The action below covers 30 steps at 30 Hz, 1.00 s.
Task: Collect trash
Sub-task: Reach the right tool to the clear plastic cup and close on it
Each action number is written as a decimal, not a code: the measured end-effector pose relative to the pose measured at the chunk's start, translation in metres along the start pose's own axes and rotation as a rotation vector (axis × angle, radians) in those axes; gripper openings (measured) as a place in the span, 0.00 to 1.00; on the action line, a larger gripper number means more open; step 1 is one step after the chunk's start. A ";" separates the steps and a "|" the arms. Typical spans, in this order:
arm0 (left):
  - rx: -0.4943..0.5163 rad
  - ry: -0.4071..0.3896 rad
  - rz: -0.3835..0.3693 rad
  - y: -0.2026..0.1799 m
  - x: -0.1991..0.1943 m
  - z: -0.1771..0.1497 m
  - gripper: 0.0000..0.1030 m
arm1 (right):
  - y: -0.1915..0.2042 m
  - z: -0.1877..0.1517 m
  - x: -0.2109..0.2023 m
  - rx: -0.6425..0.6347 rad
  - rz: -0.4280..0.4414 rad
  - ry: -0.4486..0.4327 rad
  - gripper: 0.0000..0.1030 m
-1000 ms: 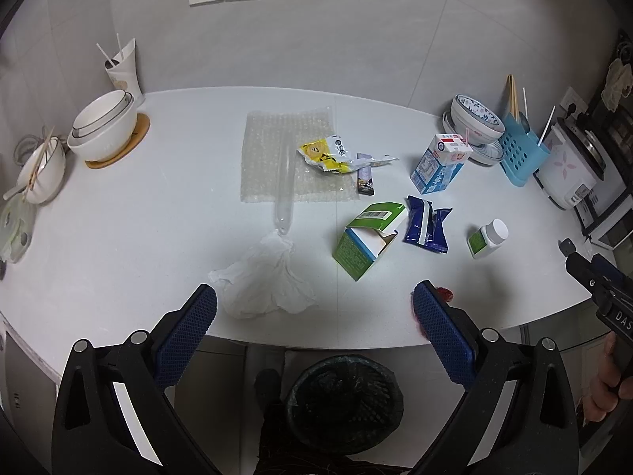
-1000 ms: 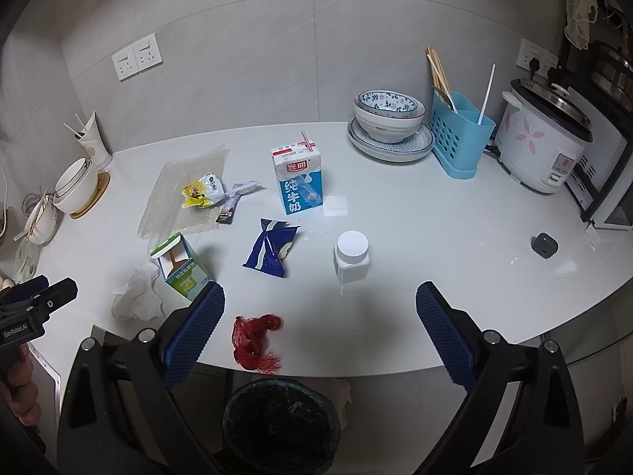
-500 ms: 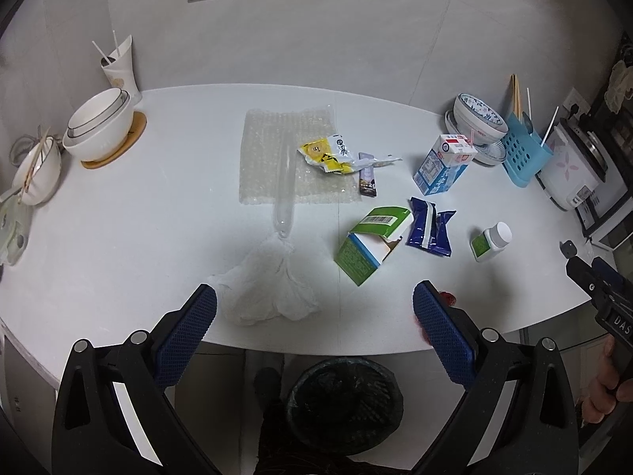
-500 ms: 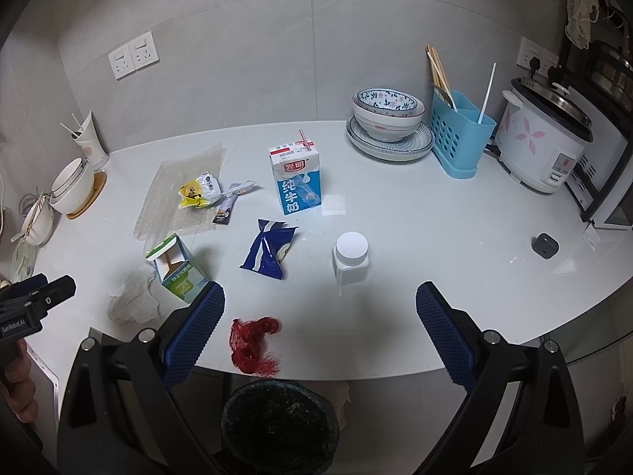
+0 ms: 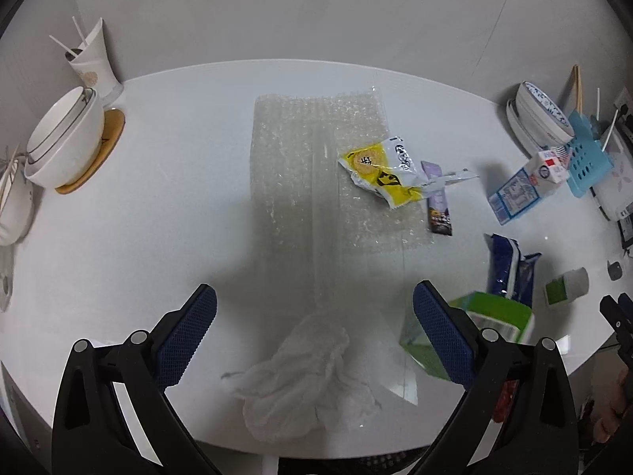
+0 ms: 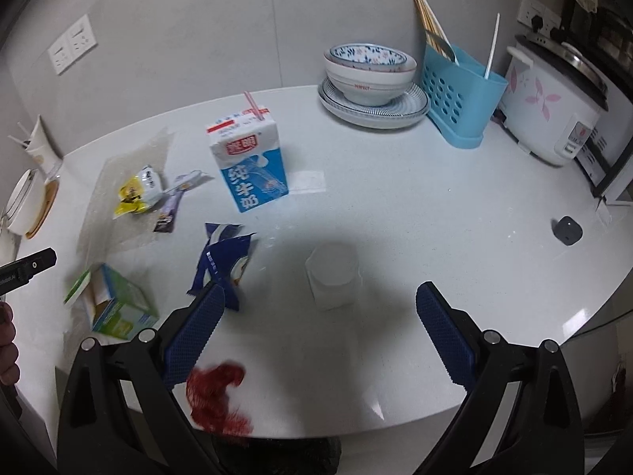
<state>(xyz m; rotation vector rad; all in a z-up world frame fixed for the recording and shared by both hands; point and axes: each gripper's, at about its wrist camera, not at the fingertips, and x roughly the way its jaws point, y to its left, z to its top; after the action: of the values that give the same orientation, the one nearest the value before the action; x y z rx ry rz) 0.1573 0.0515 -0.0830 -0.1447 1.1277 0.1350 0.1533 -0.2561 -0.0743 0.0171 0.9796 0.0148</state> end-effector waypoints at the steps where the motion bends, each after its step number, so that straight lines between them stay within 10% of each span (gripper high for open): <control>1: 0.006 0.013 0.004 0.000 0.012 0.006 0.94 | -0.001 0.001 0.006 0.005 -0.005 0.001 0.91; 16: 0.052 0.117 0.023 0.002 0.109 0.054 0.86 | -0.006 0.007 0.072 0.078 -0.104 0.092 0.76; 24: 0.054 0.134 0.042 0.006 0.120 0.063 0.60 | -0.004 0.006 0.083 0.101 -0.112 0.116 0.47; 30: 0.067 0.131 0.045 0.011 0.119 0.064 0.29 | -0.002 0.007 0.082 0.112 -0.125 0.116 0.45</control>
<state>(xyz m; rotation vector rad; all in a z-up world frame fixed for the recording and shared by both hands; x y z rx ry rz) 0.2623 0.0780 -0.1644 -0.0687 1.2648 0.1292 0.2045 -0.2569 -0.1388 0.0586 1.0950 -0.1558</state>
